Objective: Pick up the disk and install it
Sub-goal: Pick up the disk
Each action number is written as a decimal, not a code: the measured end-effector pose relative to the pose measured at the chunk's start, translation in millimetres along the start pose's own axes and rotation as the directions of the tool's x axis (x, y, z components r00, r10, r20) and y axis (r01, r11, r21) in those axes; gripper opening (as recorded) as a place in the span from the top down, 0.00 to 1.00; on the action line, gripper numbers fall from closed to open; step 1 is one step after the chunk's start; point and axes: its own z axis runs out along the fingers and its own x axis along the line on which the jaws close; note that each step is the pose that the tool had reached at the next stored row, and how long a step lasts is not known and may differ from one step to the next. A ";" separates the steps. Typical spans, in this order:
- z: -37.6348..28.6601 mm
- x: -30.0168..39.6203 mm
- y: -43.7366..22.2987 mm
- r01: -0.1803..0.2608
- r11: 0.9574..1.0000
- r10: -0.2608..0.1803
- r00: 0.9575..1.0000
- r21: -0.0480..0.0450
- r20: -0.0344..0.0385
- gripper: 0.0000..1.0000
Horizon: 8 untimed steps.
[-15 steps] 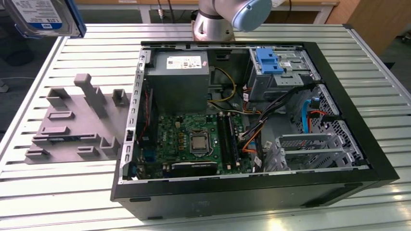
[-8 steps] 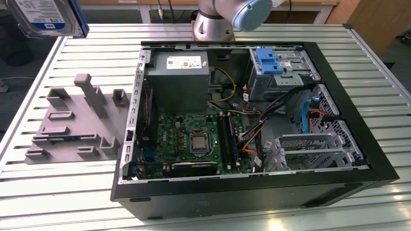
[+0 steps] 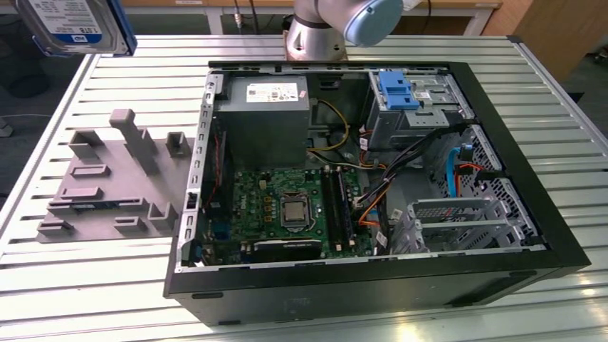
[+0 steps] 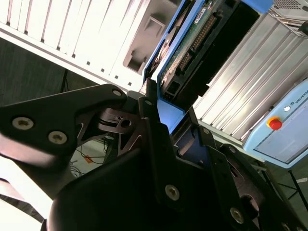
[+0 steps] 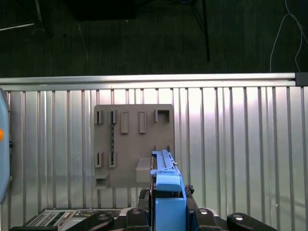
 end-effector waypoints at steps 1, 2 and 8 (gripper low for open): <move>0.0 0.5 -0.2 0.000 1.000 0.000 1.000 0.000 0.000 0.64; 0.0 1.0 -0.3 0.000 1.000 0.000 1.000 0.000 0.000 0.64; -0.1 6.3 -0.8 0.000 1.000 0.000 1.000 0.000 0.000 0.64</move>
